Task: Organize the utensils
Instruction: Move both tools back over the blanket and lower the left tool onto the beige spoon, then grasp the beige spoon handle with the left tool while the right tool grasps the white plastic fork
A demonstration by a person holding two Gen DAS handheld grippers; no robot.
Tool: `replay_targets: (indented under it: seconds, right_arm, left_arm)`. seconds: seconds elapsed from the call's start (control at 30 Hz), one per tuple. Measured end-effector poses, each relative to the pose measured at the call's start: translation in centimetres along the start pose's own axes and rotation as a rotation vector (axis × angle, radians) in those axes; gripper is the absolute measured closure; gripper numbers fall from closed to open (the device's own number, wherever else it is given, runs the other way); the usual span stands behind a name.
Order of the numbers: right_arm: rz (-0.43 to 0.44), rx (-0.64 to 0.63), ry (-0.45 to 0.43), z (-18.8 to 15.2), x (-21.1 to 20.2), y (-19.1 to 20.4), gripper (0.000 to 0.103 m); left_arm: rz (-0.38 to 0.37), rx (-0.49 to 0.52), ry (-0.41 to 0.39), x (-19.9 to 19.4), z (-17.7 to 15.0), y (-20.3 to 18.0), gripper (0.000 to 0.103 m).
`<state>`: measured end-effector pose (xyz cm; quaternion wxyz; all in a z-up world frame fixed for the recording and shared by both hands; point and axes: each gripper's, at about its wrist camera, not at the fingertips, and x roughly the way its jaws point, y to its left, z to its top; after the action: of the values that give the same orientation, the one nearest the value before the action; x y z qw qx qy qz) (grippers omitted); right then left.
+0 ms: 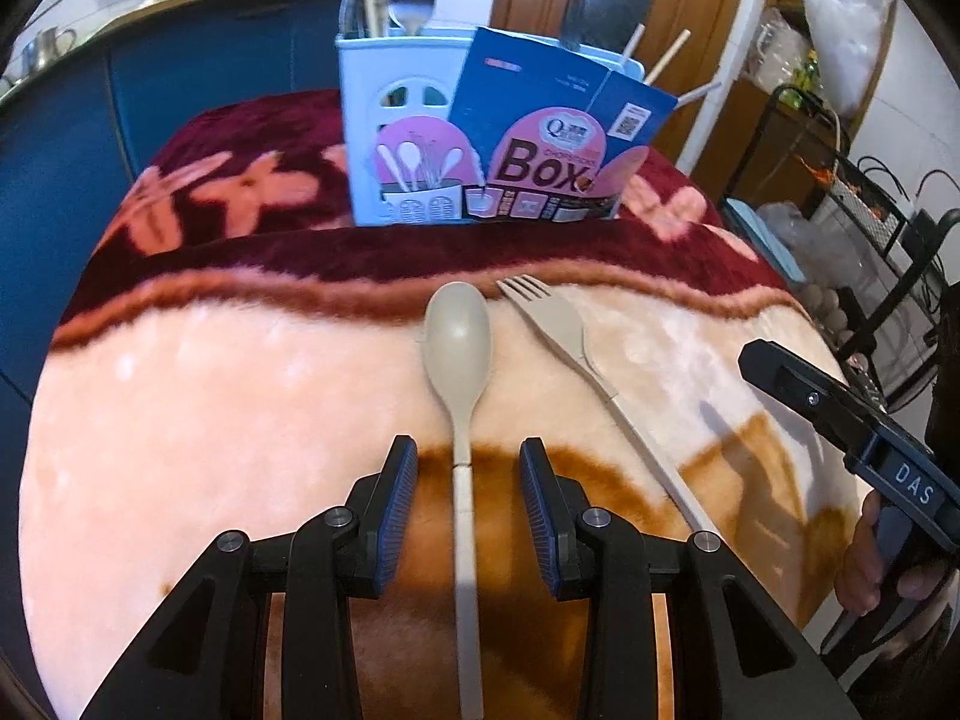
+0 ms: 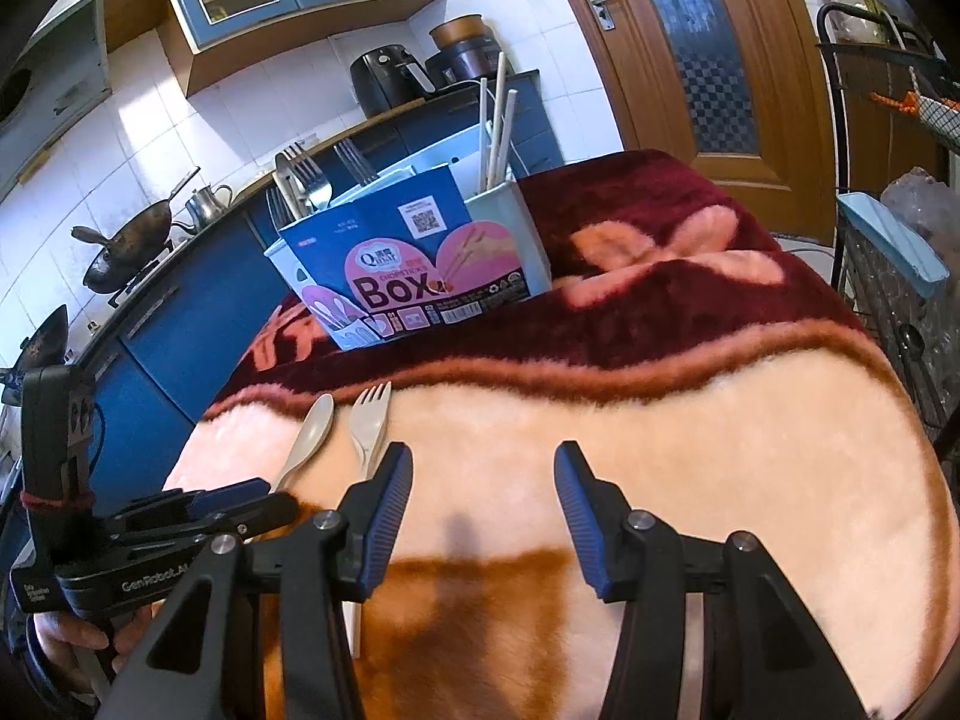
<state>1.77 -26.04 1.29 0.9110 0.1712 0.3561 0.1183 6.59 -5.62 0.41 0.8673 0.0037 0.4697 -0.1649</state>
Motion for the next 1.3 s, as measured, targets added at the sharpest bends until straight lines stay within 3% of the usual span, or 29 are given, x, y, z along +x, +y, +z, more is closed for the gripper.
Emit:
replay_targets:
  seconds: [0.23,0.37,0.63,1.0,1.1,1.3]
  right_arm:
    - [-0.002,0.0,0.009,-0.1,0.1,-0.1,0.05]
    - [-0.004,-0.011,0.015,0.0,0.2,0.2,0.05]
    - [-0.009,-0.065,0.049,0.3,0.8,1.8,0.05]
    - [0.003,-0.252,0.167,0.5,3.2,6.7,0.05]
    - [0.018,-0.29,0.221,0.7,4.2,7.8,0.061]
    - [-0.029,-0.347,0.291,1.0,6.0,9.1,0.069]
  left_arm:
    - [-0.011,-0.005,0.011,0.8,0.8,0.2,0.09]
    - [-0.039,-0.04,0.003,0.8,0.7,0.8,0.096]
    - [-0.099,-0.116,-0.083,-0.7,0.4,2.3,0.096]
    - [-0.059,-0.161,-0.215,-3.5,0.1,4.8,0.096]
    - [-0.045,-0.167,-0.237,-4.0,-0.1,5.4,0.096]
    - [-0.022,-0.185,-0.262,-4.3,-0.6,6.4,0.096]
